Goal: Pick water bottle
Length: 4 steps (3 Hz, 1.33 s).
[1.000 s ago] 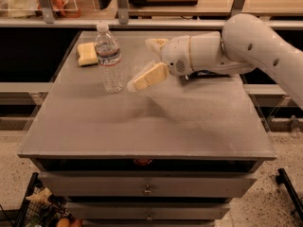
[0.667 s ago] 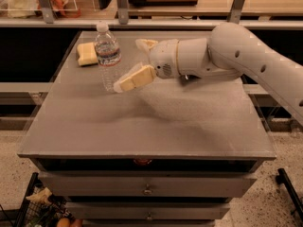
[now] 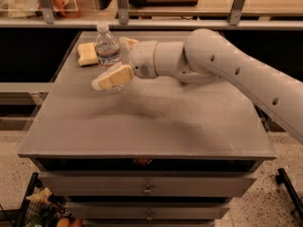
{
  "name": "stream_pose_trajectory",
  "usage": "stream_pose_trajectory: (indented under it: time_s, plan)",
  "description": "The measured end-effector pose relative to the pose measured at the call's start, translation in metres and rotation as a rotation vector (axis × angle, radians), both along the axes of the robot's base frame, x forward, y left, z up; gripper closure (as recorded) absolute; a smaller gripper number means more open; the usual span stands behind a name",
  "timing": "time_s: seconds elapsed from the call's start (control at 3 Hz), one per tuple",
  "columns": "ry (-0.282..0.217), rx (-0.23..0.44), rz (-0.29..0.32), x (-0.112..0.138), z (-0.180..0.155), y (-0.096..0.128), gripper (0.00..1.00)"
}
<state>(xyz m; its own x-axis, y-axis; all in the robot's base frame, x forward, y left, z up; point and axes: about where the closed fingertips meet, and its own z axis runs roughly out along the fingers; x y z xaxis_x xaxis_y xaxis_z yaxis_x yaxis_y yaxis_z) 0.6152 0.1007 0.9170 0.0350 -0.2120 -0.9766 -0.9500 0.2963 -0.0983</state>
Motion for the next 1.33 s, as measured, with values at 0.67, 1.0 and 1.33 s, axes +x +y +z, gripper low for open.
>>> stream_pose_trajectory:
  time_s: [0.67, 1.0, 1.33]
  plan:
    - [-0.009, 0.031, 0.004, 0.014, 0.003, 0.025, 0.17]
    - [-0.005, 0.043, 0.007, 0.017, 0.003, 0.028, 0.41]
    - [0.007, 0.044, 0.018, 0.017, -0.001, 0.028, 0.64]
